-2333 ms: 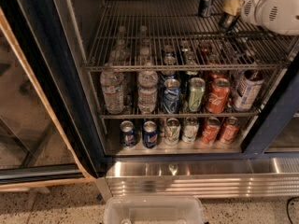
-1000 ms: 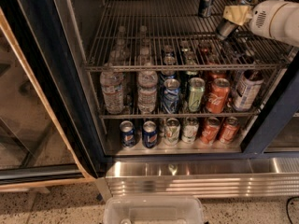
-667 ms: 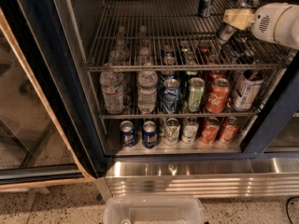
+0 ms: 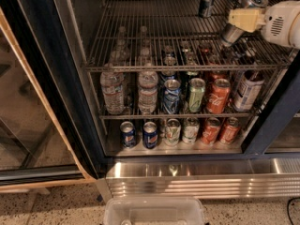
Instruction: Pick redbull can from top shelf of fridge
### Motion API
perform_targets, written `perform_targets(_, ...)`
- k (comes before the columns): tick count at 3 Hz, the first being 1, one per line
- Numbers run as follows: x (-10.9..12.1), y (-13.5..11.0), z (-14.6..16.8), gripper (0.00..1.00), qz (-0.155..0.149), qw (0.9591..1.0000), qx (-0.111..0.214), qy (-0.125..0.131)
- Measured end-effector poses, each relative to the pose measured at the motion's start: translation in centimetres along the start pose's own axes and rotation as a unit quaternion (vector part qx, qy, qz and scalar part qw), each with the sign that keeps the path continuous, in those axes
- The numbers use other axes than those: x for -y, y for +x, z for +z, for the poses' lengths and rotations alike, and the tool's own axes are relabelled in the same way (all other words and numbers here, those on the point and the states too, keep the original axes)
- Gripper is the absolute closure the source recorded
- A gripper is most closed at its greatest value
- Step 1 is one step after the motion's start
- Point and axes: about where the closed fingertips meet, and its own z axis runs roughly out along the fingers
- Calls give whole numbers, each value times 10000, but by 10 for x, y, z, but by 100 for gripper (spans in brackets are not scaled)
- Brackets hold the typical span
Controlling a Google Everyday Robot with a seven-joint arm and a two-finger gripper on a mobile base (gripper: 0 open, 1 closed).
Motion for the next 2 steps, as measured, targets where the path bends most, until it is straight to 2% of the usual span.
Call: perform_targets(2, -20, -9, -27, 100, -54, 9994, 148, -323)
